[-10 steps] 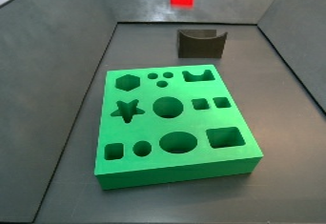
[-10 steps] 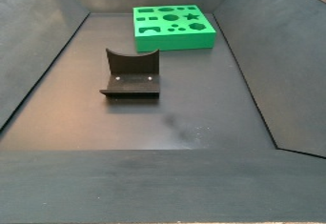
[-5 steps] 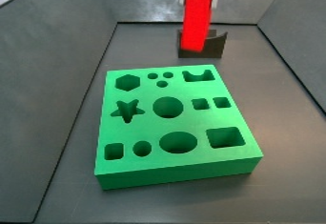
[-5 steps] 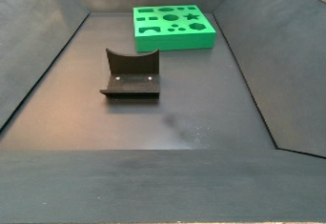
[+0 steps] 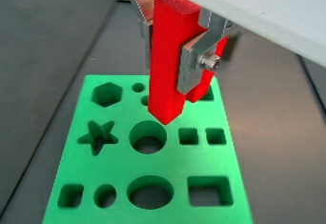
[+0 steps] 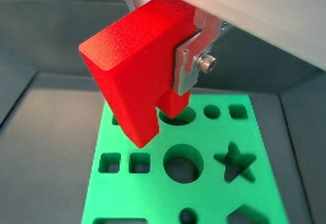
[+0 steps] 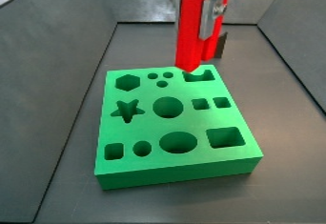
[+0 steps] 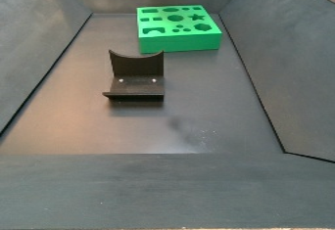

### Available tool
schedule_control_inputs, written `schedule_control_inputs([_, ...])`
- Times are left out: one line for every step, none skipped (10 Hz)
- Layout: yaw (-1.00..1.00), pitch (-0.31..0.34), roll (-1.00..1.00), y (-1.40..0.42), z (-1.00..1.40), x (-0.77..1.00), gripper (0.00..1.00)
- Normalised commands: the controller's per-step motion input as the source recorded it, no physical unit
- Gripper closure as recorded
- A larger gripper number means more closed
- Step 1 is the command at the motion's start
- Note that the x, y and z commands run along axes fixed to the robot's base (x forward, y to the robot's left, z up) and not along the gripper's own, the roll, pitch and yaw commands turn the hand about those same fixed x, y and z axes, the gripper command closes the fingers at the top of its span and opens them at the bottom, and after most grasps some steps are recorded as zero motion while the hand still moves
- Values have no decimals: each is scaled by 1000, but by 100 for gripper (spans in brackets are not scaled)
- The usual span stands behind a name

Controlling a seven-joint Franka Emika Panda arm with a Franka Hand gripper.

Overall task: Pick up the double-square object. Move up. Place the double-square object on the fixture. Regrasp the double-square object. Move to above the board. Insert the double-square object.
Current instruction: Insert the double-square object.

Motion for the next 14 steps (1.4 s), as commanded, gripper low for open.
schedule_control_inputs([-1000, -120, 0, 9, -289, 77, 100])
schedule_control_inputs([-1000, -117, -3, 34, -277, 114, 100])
schedule_control_inputs([-983, -103, 0, 57, -280, 149, 100])
schedule_control_inputs([-931, -91, -4, 97, -266, 226, 100])
schedule_control_inputs([-909, -71, 0, 114, -269, 271, 100])
schedule_control_inputs([-923, -51, 0, 111, -294, 257, 100])
schedule_control_inputs([-923, -51, 0, 111, -294, 260, 100])
schedule_control_inputs([-906, -59, -4, 126, -269, 280, 100])
schedule_control_inputs([-794, -41, -29, 129, -206, 400, 100])
schedule_control_inputs([-737, -1, -20, 123, -203, 454, 100])
schedule_control_inputs([-403, 4, -39, 120, 0, 297, 100])
schedule_control_inputs([0, 0, 0, 0, -23, 0, 100])
schedule_control_inputs([0, 0, 0, 0, -17, 17, 100])
schedule_control_inputs([0, 0, 0, 0, -17, 0, 100])
